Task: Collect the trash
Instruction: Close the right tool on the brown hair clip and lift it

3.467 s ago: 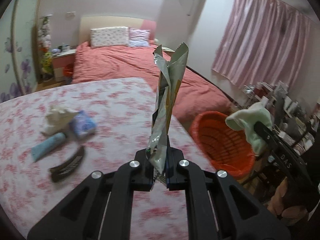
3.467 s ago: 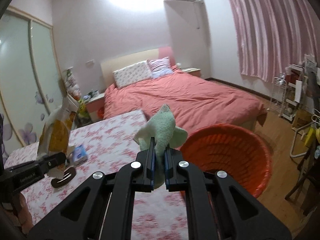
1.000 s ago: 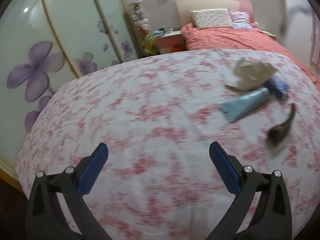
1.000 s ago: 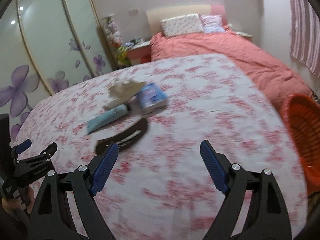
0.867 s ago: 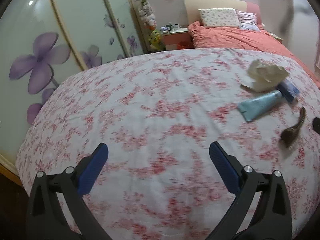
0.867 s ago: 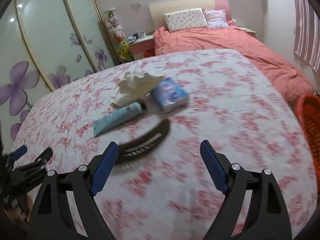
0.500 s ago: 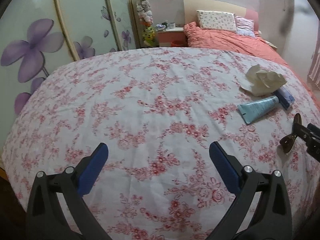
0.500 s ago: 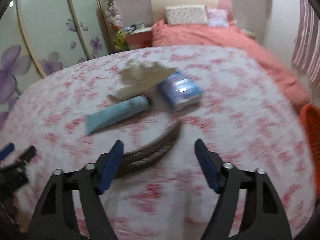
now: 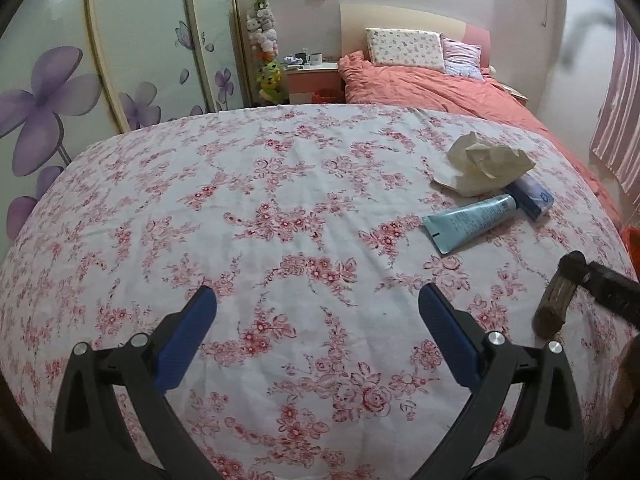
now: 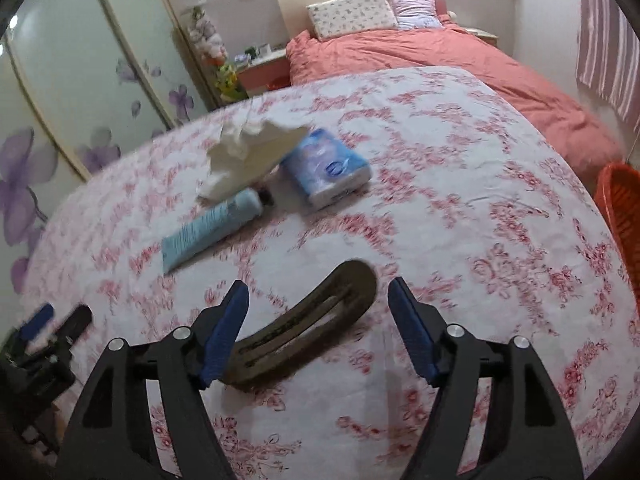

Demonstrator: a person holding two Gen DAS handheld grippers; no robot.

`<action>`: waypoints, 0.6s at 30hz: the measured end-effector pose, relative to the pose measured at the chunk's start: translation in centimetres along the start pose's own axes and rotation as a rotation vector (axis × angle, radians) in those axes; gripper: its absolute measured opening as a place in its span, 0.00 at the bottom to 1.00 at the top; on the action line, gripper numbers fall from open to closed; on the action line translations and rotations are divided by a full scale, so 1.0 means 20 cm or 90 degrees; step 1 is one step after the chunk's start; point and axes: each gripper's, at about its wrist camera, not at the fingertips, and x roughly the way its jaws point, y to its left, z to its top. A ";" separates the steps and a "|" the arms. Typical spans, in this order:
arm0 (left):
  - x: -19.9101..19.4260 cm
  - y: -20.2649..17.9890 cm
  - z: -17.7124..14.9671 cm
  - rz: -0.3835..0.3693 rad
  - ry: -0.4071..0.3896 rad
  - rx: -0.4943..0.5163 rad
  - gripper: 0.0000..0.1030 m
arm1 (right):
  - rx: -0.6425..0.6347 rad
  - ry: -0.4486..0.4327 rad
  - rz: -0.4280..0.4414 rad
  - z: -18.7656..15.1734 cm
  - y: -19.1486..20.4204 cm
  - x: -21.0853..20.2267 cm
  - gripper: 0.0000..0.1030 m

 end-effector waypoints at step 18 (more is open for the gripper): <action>0.04 -0.05 -0.02 -0.019 0.026 -0.015 0.96 | -0.057 -0.030 -0.038 -0.12 0.20 -0.04 0.80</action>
